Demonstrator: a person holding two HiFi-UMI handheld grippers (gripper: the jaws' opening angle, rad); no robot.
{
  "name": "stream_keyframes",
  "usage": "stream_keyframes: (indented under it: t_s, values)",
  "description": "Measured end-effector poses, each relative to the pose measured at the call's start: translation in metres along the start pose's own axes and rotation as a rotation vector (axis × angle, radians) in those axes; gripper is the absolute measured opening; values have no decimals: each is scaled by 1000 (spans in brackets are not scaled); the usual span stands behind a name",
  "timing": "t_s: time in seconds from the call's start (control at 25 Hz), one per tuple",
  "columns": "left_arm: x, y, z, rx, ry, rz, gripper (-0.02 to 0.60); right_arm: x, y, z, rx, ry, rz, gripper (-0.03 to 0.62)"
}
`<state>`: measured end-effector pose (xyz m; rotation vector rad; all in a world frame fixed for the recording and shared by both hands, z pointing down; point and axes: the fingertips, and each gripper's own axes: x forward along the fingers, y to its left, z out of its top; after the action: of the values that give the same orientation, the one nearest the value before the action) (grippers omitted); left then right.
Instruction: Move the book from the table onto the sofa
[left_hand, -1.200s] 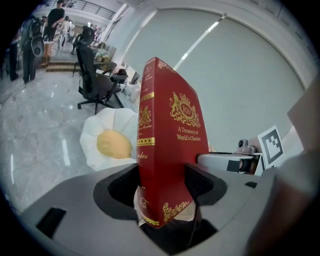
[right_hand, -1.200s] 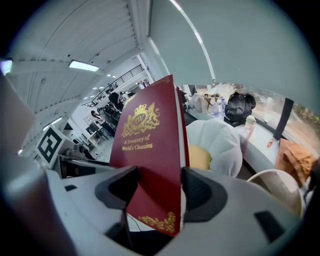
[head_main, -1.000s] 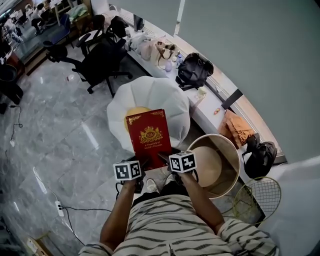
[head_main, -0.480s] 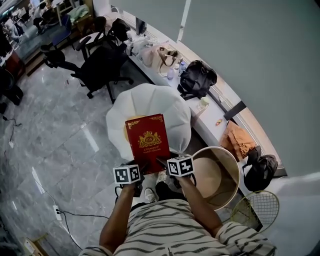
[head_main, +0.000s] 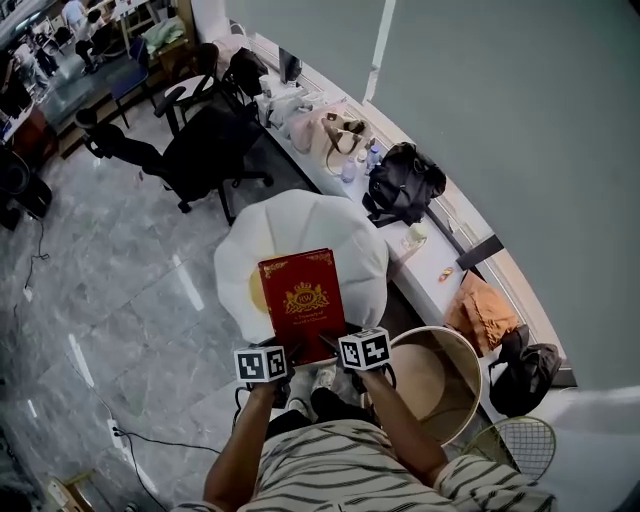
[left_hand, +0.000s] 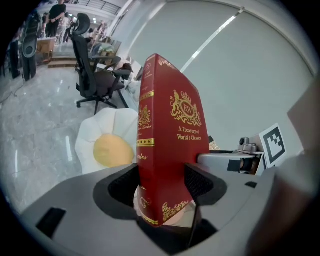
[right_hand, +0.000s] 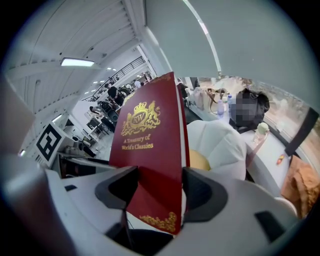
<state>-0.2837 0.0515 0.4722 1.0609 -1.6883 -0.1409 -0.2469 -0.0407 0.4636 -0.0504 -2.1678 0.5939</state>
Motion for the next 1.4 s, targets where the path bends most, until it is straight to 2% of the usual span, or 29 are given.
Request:
stream_keyframes:
  t_s: [0.32, 0.56, 1.08, 1.4]
  values:
    - [43, 13, 18, -29, 30, 20, 296, 33, -37, 14, 23, 31, 14, 291]
    - [76, 45, 19, -34, 65, 12, 296, 73, -55, 9, 27, 59, -1, 291]
    - [171, 136, -27, -64, 190, 16, 296, 186, -108, -57, 136, 120, -23, 291]
    - [228, 183, -52, -80, 214, 12, 296, 247, -142, -93, 169, 134, -34, 291]
